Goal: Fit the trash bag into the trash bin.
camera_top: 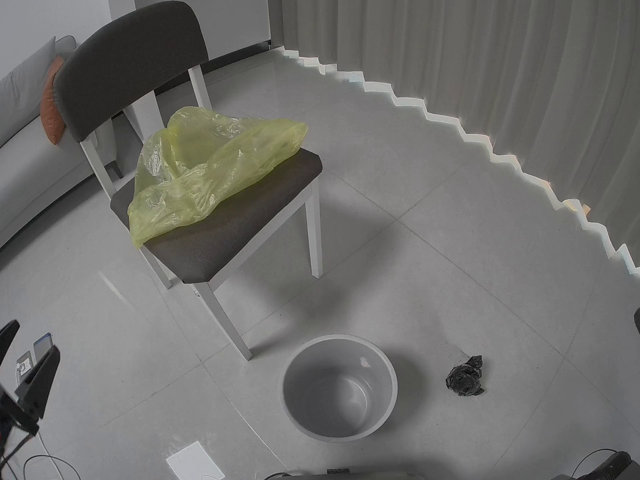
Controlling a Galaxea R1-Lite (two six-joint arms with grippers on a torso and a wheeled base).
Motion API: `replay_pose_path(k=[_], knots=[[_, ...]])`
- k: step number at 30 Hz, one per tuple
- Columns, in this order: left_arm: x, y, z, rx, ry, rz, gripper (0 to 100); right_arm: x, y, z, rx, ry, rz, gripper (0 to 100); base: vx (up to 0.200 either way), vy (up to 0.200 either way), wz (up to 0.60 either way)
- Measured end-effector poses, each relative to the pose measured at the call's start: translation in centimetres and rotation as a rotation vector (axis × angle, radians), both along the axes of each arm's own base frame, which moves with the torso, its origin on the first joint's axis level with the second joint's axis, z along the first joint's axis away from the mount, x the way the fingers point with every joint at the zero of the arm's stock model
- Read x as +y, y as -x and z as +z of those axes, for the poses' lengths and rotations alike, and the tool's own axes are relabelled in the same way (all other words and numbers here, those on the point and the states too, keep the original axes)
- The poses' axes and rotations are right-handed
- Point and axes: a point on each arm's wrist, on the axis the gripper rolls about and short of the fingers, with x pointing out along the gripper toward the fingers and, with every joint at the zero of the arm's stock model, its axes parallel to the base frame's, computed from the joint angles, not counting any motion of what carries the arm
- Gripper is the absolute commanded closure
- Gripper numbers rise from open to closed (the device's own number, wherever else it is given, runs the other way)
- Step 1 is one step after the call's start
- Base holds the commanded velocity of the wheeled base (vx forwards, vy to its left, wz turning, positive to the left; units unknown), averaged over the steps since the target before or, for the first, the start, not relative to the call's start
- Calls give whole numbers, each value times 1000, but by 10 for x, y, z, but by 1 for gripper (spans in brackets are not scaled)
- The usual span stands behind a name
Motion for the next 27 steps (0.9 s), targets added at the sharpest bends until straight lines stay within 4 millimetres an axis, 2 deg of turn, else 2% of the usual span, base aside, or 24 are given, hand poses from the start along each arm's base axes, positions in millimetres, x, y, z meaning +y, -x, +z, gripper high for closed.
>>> replay_pose_path(k=[4, 10, 20, 27], knots=[[-2, -26, 15, 52, -63, 9, 0, 0, -16, 10, 28, 6, 7, 0, 0, 0, 0], [-1, -82, 24, 126, -209, 59, 0, 1, -34, 15, 73, 16, 14, 0, 0, 0, 0], [10, -176, 12, 213, -442, 181, 0, 3, -48, 13, 117, 61, 50, 0, 0, 0, 0], [14, -224, 4, 254, -517, 197, 0, 5, -52, 10, 131, 73, 68, 0, 0, 0, 0]])
